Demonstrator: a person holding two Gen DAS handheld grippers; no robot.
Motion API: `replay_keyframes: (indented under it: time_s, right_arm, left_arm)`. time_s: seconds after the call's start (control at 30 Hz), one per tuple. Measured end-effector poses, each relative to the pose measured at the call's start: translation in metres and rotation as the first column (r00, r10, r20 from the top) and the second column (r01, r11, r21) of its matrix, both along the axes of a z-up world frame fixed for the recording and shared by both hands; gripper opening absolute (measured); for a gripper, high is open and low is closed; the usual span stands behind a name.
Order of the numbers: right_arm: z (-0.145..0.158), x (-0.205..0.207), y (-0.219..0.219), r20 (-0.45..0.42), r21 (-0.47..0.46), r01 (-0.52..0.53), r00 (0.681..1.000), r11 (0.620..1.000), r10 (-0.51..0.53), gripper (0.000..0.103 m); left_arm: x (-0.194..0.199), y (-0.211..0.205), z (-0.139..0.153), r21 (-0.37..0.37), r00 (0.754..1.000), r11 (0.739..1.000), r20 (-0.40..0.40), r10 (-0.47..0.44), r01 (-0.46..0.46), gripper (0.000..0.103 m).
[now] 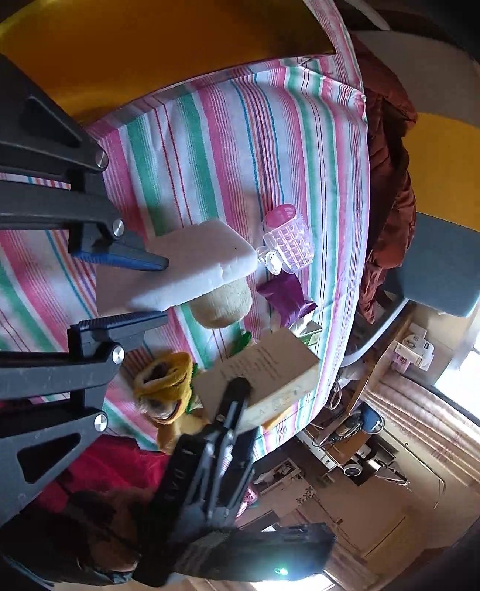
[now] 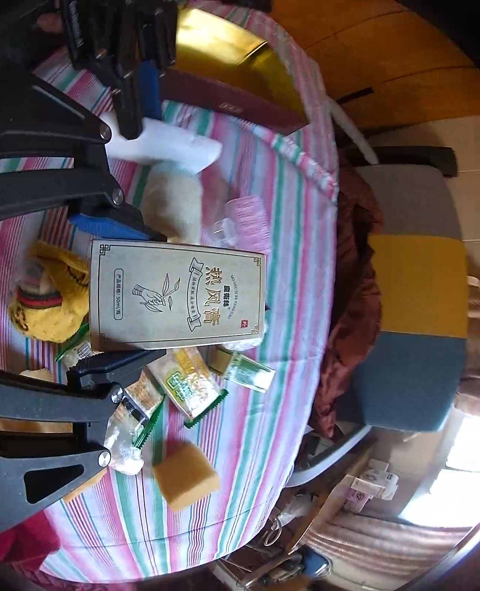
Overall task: Organize objects
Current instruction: 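Grasp the white foam block with the left gripper while the right grasps the cream carton, then carry both items to the gold tray and release them inside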
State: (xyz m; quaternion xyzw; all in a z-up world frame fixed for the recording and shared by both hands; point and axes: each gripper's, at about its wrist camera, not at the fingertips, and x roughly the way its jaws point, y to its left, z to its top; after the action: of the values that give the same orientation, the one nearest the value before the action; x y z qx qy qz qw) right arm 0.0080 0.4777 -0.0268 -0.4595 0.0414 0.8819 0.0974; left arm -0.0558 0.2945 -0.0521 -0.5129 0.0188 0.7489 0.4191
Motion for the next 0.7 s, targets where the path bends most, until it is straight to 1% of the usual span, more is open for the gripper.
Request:
replay_keyframes:
  time_s: [0.07,0.17,0.3,0.4,0.47,0.57,0.7]
  right_arm:
    - [0.007,0.002,-0.003,-0.021,-0.004,0.001,1.000,1.000,-0.001,0.052]
    - [0.019,0.009,-0.016,-0.065,-0.013,-0.018,0.998,1.000,0.017,0.052]
    - [0.035,0.012,-0.033,-0.109,-0.035,-0.051,0.993,0.998,0.047,0.052]
    - [0.045,0.005,-0.059,-0.143,-0.058,-0.113,0.984,0.992,0.103,0.052]
    - [0.049,-0.003,-0.079,-0.158,-0.075,-0.156,0.977,0.985,0.143,0.052]
    - [0.052,-0.019,-0.114,-0.173,-0.097,-0.229,0.962,0.968,0.211,0.052]
    - [0.048,-0.044,-0.164,-0.169,-0.125,-0.328,0.937,0.937,0.305,0.052]
  left_arm:
    - [0.004,-0.005,0.005,0.026,1.000,1.000,-0.004,-0.004,0.004,0.021]
    - [0.011,-0.020,0.021,0.065,0.999,0.998,-0.039,0.000,0.002,0.021]
    - [0.014,-0.047,0.042,0.095,0.996,0.995,-0.078,0.045,-0.038,0.021]
    - [0.012,-0.081,0.054,0.096,0.988,0.990,-0.104,0.112,-0.102,0.021]
    - [0.010,-0.107,0.057,0.092,0.980,0.984,-0.116,0.165,-0.155,0.021]
    - [0.004,-0.155,0.057,0.061,0.957,0.965,-0.128,0.261,-0.255,0.021]
    - [-0.001,-0.217,0.046,-0.005,0.918,0.926,-0.134,0.374,-0.378,0.022]
